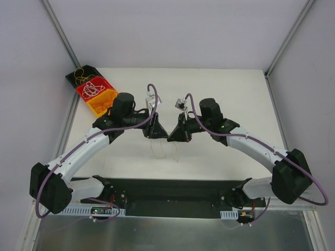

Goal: Untangle the cables

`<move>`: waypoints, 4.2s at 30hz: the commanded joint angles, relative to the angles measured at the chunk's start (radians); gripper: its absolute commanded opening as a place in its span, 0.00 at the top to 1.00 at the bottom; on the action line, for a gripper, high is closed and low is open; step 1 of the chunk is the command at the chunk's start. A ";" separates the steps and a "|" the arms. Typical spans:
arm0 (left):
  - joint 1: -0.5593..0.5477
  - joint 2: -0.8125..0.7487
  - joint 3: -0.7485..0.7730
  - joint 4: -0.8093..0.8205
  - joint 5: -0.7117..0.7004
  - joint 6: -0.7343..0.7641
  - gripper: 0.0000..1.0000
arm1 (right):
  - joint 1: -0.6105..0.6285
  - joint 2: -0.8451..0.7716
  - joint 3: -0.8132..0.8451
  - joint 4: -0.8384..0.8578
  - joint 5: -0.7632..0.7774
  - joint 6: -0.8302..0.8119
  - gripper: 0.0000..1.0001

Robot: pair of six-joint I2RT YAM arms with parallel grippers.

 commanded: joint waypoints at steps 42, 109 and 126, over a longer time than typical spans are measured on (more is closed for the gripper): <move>-0.164 -0.127 0.062 -0.179 -0.974 -0.520 1.00 | 0.294 -0.132 0.097 -0.011 0.879 0.128 0.04; -0.076 -0.277 0.021 -0.106 -0.526 -0.343 0.19 | 0.163 -0.095 -0.118 0.376 0.334 0.049 1.00; -0.059 -0.153 0.019 0.045 -0.354 -0.370 0.76 | 0.155 -0.054 -0.076 0.444 0.196 0.131 1.00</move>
